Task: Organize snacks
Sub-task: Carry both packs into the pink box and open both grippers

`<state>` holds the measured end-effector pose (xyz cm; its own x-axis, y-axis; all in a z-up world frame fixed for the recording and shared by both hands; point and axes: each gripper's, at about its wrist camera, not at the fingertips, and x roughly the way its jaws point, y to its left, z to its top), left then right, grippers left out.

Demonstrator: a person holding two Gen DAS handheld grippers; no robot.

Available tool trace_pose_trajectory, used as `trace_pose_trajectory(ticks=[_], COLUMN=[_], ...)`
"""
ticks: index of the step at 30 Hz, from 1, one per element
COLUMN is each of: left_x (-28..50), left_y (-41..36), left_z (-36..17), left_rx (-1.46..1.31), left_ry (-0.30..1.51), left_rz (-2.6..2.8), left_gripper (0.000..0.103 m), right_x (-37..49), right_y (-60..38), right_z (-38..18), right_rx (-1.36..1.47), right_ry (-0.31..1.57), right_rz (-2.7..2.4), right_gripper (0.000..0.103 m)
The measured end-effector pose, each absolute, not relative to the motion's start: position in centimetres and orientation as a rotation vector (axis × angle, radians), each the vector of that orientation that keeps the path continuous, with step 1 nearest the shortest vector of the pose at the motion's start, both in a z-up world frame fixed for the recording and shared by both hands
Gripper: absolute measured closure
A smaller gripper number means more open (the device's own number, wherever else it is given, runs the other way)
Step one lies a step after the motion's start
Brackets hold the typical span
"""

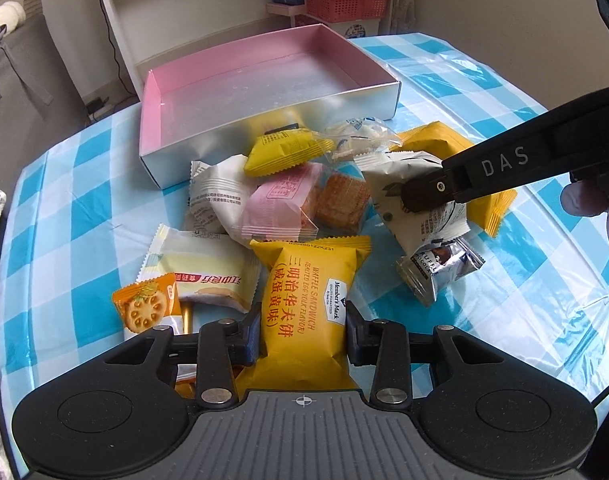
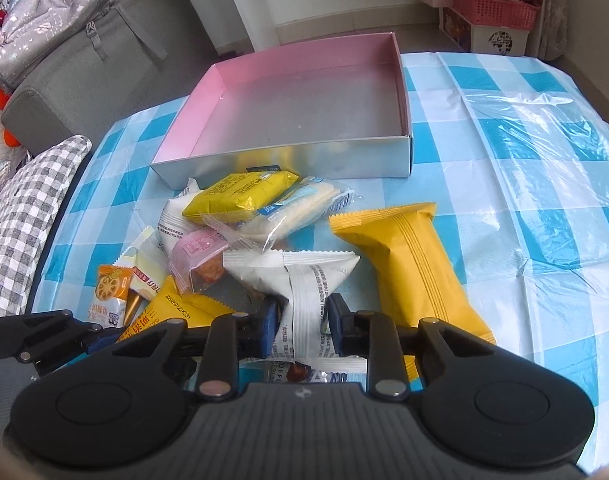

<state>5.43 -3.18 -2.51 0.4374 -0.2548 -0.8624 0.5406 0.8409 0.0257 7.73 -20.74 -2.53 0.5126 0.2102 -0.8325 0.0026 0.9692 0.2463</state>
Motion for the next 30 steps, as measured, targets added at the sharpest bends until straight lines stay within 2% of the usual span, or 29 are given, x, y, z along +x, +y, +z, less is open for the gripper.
trace_pose_trajectory(ticks=[17,30], left_x=[5.0,6.1], left_y=[-0.2,0.9], left_z=[0.5,4.5], left_rx=[0.217,0.082], left_ry=[0.956,0.842], left_rz=[-0.47,-0.41], left_gripper=[0.067,0.067], right_x=[6.1,5.7], right_y=[-22.2,-23.2], right_z=[0.5,4.4], right_rx=[0.297,0.406], right_ry=[0.941,0.815], right_rz=[0.163,0.215], right_gripper=[0.082,0.082])
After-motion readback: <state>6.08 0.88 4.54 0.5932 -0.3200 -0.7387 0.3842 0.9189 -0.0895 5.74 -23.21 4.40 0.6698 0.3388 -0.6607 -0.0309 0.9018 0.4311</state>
